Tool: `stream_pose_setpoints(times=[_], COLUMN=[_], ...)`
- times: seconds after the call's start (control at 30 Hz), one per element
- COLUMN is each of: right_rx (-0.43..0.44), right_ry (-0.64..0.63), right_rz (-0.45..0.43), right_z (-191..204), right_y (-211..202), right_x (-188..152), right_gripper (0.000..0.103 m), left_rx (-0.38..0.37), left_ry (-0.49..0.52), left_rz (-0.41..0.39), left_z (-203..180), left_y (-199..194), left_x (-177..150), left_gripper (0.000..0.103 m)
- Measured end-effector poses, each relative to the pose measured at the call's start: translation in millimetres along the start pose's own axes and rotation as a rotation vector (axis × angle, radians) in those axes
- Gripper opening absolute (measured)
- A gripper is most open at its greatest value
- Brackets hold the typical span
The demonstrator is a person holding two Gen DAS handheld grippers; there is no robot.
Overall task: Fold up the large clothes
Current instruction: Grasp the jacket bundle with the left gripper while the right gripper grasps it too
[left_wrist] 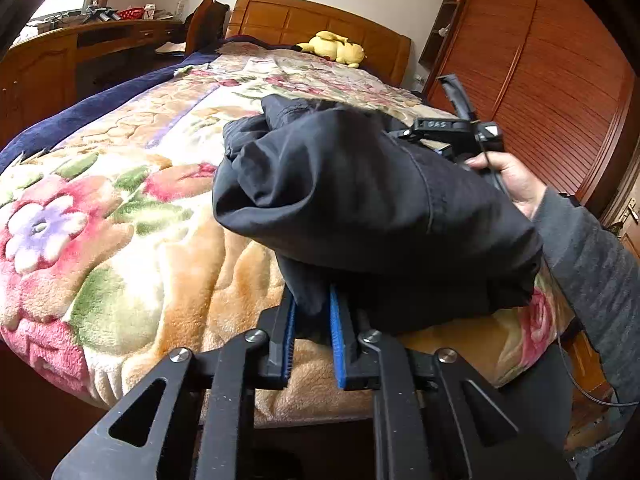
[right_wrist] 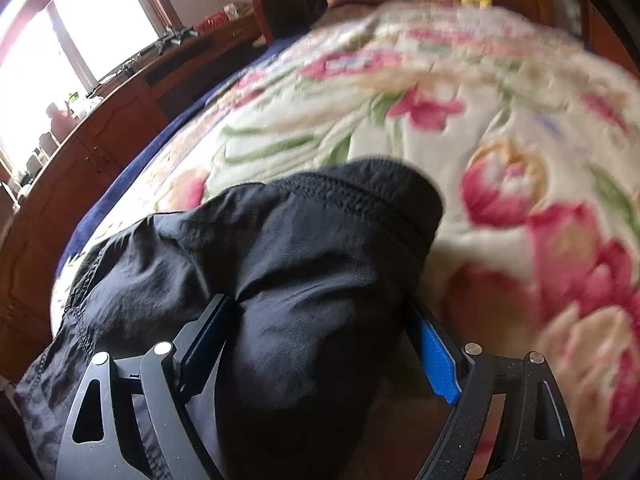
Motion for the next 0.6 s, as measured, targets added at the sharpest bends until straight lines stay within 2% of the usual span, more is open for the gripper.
stream_pose_setpoints(times=[0.03,0.07,0.1,0.13,0.2,0.27,0.3,0.33,0.43,0.6], right_rx=[0.001,0.005,0.036,0.049,0.001,-0.031,-0.025,-0.019,-0.035,-0.035], right_ry=[0.0,-0.007,-0.024,-0.042,-0.121,-0.157,-0.152,-0.155,-0.192,-0.256], right_rz=[0.0,-0.004,0.0,0.002,-0.02,-0.063,-0.084,-0.108,-0.166,-0.233], right_z=[0.8,3.3,8.9,14.2,28.1,36.3,35.7,40.0,55.4,98.5], right_y=[2.1,3.0,3.3,2.2,-3.7,-15.5,-21.7,-28.3,-47.4,-57.1], right_x=[0.9,1.1,0.7,0.4,-0.8,-0.7,1.6,2.2,0.4,2.9], right_gripper=[0.087,0.078,0.059,0.053,0.031,0.024,0.017,0.014,0.012,0.012], left_rx=[-0.002,-0.004,-0.005,-0.005,-0.004,0.0,0.006,0.01,0.035,0.104], left_ry=[0.004,0.012,0.02,0.027,0.034,0.045,0.052,0.051,0.042,0.007], left_rz=[-0.011,-0.02,-0.031,-0.047,-0.07,-0.1,-0.112,-0.131,-0.163,-0.228], left_z=[-0.9,-2.2,-3.2,-4.5,-5.6,-5.5,-4.1,-0.9,18.4,70.0], left_y=[-2.7,-5.5,-8.2,-11.6,-16.2,-23.3,-25.5,-28.9,-34.9,-56.7], left_x=[1.5,2.9,4.3,6.2,11.0,16.3,19.3,22.5,35.0,51.8], left_gripper=[0.012,0.011,0.01,0.01,0.009,0.008,0.008,0.008,0.007,0.007])
Point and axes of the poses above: each gripper's, at about its wrist camera, not at the fingertips, and y roughly the way its jaws point, z to its left, x to its top, the point moved 5 cm from there along y, roughly the way its jaws point, and after that the axes turned 5 degrees about z, right-handed, at the moved point
